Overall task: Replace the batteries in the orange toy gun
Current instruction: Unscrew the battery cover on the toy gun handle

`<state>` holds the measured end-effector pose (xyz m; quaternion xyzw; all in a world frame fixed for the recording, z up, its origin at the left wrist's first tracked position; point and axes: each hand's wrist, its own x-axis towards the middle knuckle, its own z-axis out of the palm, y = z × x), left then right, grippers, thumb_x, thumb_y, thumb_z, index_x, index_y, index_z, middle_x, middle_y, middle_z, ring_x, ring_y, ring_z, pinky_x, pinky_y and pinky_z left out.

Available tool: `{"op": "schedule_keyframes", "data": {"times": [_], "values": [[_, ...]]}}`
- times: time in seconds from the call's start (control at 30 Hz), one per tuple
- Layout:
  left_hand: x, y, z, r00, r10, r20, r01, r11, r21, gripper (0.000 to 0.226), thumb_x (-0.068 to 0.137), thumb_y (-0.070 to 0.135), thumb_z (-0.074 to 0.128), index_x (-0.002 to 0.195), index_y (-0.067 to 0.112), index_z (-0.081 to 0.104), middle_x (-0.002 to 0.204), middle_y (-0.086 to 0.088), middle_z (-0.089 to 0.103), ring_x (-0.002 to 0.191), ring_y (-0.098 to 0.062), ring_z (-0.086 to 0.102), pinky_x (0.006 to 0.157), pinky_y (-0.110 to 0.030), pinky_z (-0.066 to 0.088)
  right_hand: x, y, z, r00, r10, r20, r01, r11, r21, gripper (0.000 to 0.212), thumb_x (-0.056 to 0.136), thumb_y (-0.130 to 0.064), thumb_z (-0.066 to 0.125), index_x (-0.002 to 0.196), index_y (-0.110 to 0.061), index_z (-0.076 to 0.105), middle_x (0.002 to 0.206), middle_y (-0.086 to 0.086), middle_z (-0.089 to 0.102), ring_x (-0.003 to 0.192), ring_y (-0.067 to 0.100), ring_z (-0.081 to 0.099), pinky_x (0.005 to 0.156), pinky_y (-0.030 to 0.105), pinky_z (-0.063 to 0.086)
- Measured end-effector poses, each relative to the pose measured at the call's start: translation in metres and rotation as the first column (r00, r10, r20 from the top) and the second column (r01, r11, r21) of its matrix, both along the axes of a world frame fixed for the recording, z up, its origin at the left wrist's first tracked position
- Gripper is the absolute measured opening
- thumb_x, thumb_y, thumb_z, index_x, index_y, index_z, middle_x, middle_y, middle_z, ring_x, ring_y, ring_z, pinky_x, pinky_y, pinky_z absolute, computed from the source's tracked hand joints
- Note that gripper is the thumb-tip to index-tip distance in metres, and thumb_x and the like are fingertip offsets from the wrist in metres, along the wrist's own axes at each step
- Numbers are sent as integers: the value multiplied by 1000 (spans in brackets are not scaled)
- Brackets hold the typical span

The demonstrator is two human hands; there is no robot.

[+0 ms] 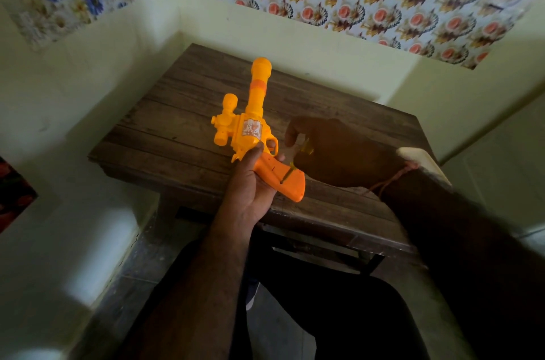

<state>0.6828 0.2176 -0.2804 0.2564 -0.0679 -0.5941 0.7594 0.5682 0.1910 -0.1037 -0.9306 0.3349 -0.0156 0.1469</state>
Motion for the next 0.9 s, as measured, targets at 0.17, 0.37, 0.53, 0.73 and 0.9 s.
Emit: {"op": "schedule_keyframes", "data": {"times": [0.17, 0.37, 0.53, 0.73, 0.9], "values": [[-1, 2, 4, 1000, 11, -12, -11, 1000, -18, 57, 94, 23, 60, 148, 19, 40, 121, -11, 57, 111, -32, 59, 99, -58, 46, -1, 3, 0, 999, 27, -42, -32, 993, -112, 25, 93, -34, 55, 105, -13, 58, 95, -1, 59, 89, 18, 57, 57, 25, 31], [-2, 4, 9, 999, 4, 37, -4, 1000, -18, 56, 96, 24, 56, 148, 19, 38, 112, -6, 60, 104, -27, 59, 98, -56, 47, 0, 0, 1, 1000, 6, 7, -6, 999, -34, 22, 85, -22, 60, 107, -18, 57, 89, -5, 57, 82, 15, 57, 61, 22, 42], [-1, 3, 7, 1000, -8, 0, 8, 1000, -22, 65, 91, 26, 63, 150, 19, 37, 122, -9, 56, 110, -30, 58, 98, -57, 47, 0, -2, -2, 1000, 4, -3, -4, 998, -66, 16, 92, -34, 56, 93, -18, 57, 77, -10, 51, 73, 9, 51, 57, 19, 35], [-3, 5, 13, 1000, 22, 22, -21, 1000, -14, 50, 99, 22, 50, 148, 20, 39, 100, -3, 62, 76, -14, 65, 62, -35, 57, -1, -2, 1, 1000, 6, 7, -5, 999, -38, 17, 89, -22, 58, 105, -19, 59, 91, -4, 59, 83, 15, 59, 65, 26, 44], [-3, 5, 11, 1000, 5, 12, -4, 998, -57, 51, 99, 23, 53, 147, 22, 39, 106, -3, 62, 108, -27, 55, 97, -55, 48, -3, -5, 3, 999, 29, -40, -29, 1000, 4, 22, 86, -23, 62, 107, -21, 58, 94, -9, 53, 82, 8, 50, 59, 10, 34]]}}
